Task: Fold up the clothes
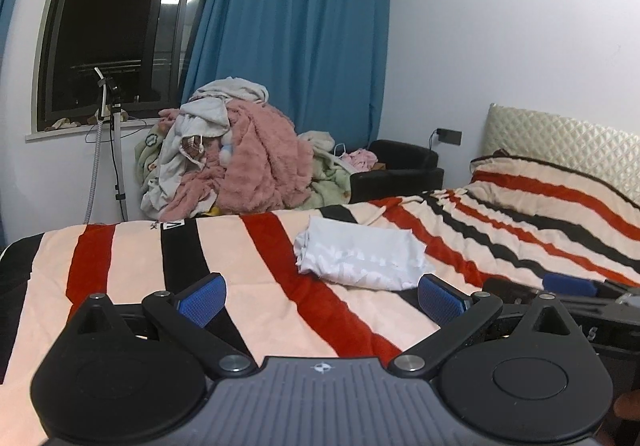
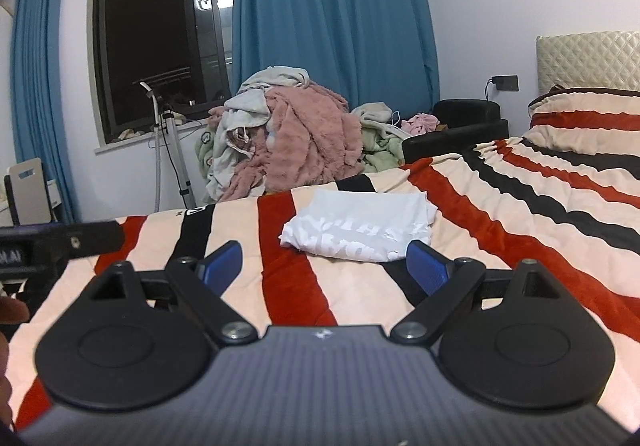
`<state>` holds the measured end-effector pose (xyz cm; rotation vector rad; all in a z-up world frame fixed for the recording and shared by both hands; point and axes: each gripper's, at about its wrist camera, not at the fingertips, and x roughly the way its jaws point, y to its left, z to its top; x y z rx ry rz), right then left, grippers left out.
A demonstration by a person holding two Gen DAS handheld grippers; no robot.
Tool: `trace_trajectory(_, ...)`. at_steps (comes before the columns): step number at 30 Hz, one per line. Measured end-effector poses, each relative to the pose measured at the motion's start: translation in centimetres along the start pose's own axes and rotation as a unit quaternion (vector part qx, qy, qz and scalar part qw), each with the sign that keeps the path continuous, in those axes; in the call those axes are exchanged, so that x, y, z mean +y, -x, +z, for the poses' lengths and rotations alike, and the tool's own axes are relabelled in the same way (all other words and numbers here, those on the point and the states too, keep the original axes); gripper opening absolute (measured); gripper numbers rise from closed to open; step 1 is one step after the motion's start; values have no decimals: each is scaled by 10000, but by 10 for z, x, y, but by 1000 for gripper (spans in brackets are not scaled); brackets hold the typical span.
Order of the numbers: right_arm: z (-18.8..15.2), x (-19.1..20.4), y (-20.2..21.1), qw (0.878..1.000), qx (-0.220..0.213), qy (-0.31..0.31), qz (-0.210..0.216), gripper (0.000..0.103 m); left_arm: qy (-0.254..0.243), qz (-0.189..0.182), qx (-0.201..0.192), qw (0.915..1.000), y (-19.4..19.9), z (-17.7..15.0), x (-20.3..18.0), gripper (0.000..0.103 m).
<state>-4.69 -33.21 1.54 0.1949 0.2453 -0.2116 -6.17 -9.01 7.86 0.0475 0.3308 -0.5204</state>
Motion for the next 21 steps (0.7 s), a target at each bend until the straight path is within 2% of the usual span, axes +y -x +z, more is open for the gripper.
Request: trace_trajectory(21, -2, -2, -2, 9999, 73, -122, -80, 90, 82, 12, -85, 9999, 3, -4, 1, 103)
